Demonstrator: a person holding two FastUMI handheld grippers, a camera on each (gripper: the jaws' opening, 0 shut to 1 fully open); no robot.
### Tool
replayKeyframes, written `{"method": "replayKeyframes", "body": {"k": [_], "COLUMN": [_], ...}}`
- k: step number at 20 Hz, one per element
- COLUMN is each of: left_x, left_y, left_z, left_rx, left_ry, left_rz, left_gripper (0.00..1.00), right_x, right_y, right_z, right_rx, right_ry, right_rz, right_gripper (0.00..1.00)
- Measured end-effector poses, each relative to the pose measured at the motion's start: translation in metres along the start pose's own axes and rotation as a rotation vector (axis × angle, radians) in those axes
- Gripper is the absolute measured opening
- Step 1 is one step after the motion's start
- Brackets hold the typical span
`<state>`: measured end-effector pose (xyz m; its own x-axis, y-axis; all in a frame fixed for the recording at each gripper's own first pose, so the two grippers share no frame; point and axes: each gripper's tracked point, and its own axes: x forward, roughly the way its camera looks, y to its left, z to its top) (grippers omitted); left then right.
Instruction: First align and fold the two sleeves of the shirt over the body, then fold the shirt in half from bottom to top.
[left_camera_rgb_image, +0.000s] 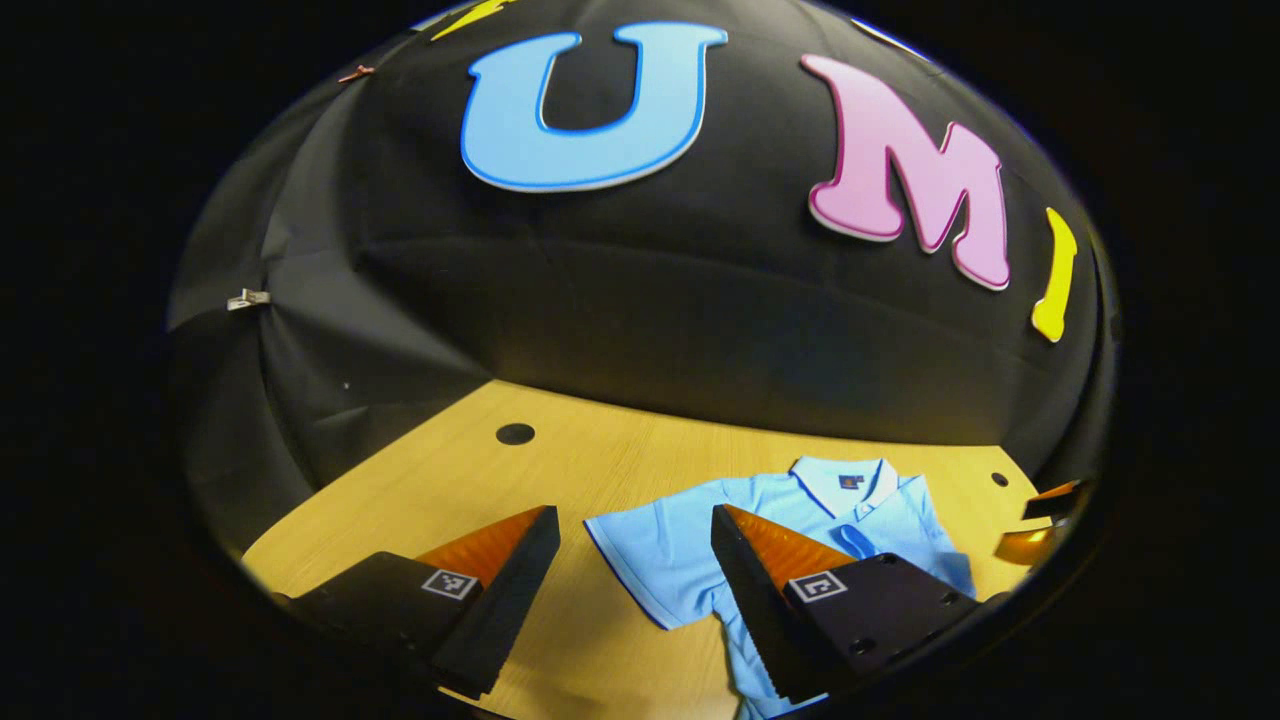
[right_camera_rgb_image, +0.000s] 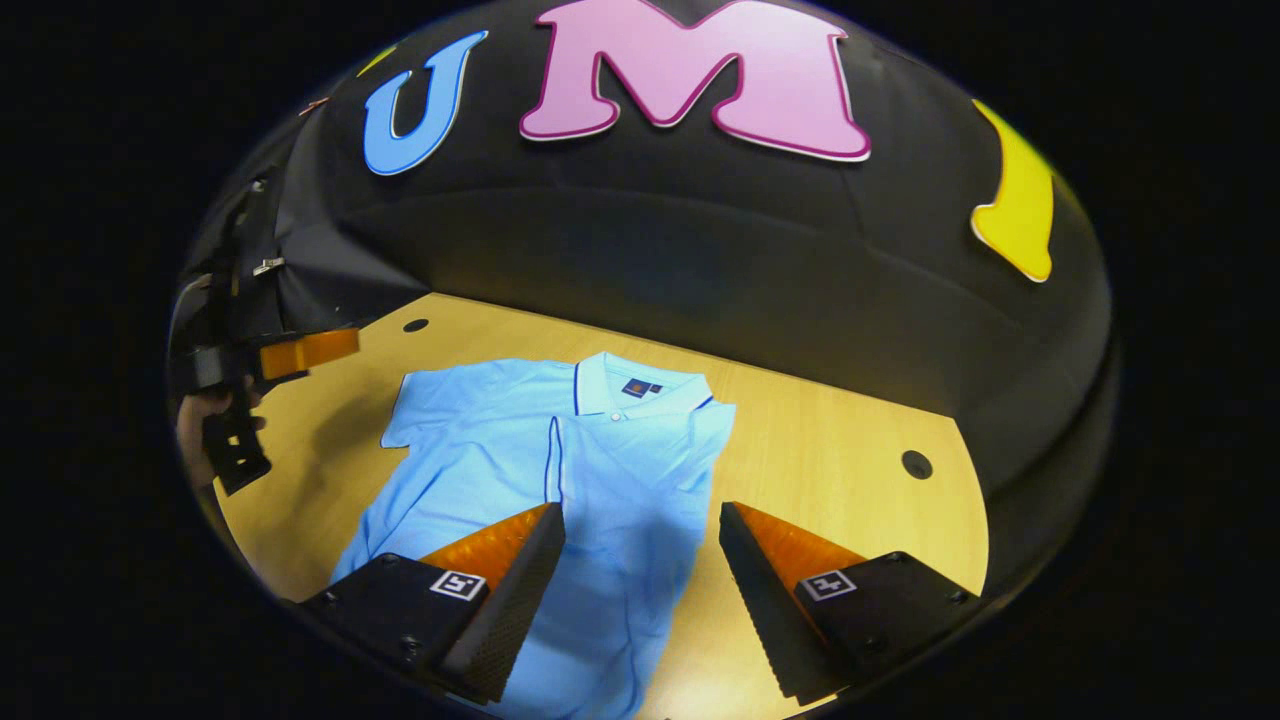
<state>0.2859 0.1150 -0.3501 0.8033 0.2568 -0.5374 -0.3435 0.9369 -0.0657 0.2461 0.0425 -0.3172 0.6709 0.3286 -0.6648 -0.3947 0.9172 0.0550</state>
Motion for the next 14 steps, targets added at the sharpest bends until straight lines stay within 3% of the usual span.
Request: {"method": "replayKeyframes", "body": {"k": [6, 14], "left_x": [0.081, 0.107], "left_y": [0.009, 0.014], "left_z": [-0.027, -0.071], "left_rx": [0.075, 0.125], "left_ry": [0.113, 0.245], "left_rz": [0.013, 0.018], "left_gripper": [0.97, 0.95], "right_x": [-0.038, -0.048], "right_y": [-0.031, -0.045], "right_z": [-0.002, -0.007], "right_rx": [-0.011, 0.004], "right_ry": [-0.041, -0.039], "right_rz": [-0.05, -0.081], "right_gripper": [0.97, 0.98]}}
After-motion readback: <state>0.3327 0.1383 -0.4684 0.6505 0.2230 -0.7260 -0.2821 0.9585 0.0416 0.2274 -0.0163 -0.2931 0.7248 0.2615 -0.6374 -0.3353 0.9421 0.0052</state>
